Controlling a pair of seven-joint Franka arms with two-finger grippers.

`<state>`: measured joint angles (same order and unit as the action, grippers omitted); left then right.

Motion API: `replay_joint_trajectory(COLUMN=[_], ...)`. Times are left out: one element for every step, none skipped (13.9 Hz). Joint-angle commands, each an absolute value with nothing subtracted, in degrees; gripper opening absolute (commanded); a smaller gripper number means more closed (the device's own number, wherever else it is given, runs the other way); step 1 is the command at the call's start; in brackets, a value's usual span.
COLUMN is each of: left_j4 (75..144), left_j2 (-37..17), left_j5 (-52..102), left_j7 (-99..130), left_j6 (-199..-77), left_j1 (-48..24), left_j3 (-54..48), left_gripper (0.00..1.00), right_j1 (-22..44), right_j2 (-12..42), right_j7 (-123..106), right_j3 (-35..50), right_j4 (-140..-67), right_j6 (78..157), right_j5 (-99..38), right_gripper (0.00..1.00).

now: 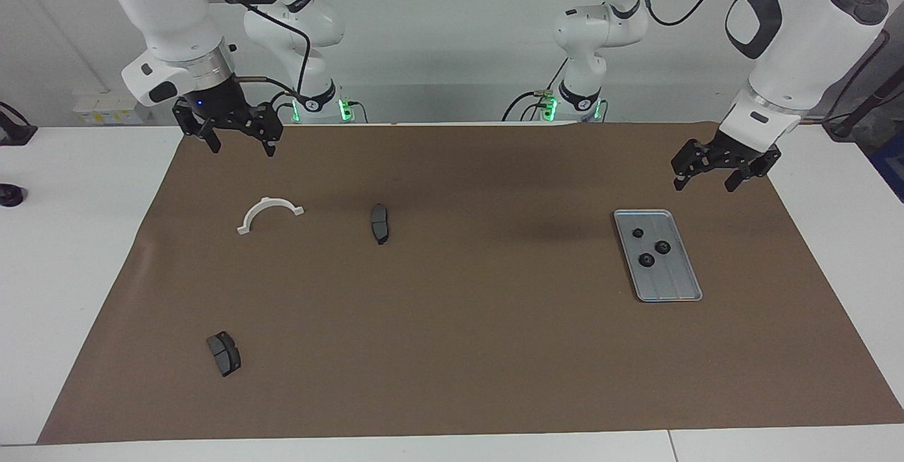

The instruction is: Pick bearing gear from pile to tray

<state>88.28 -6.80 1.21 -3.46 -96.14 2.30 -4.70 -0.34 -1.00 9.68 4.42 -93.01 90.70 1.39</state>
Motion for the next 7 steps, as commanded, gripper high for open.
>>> replay_joint_trajectory(left_j4=[87.46,86.58,86.14,86.31,87.0,87.53,87.89], left_j2=[-6.5,-6.59,-6.68,-6.33,-6.15,-5.8,-5.71], left_j5=[0.45,0.35,0.35,0.53,0.61,0.62,0.62], left_j7=[-2.72,-2.72,-2.72,-2.72,-3.07,-3.16,-3.16], left_j6=[-92.91,-92.47,-92.11,-92.28,-92.55,-92.81,-92.99], left_j1=[1.76,1.84,1.93,1.76,1.84,2.11,2.37], left_j3=[-4.04,-4.04,-4.13,-4.13,-4.13,-4.13,-4.13], left_gripper=[1.0,1.0,1.0,1.0,1.0,1.0,1.0], right_j1=[-0.97,-0.97,-0.97,-0.97,-0.97,-0.97,-0.97], right_j2=[-1.23,-1.23,-1.23,-1.23,-1.23,-1.23,-1.23], right_j7=[7.91,7.82,7.91,7.91,7.91,7.91,7.91], right_j3=[4.66,4.66,4.66,4.66,4.66,4.66,4.66], right_j4=[-92.72,-92.72,-92.72,-92.72,-92.72,-92.72,-92.72], right_j6=[89.91,90.0,90.0,90.0,90.0,90.0,90.0], right_j5=[0.09,0.09,0.09,0.09,0.09,0.09,0.09], right_gripper=[1.0,1.0,1.0,1.0,1.0,1.0,1.0])
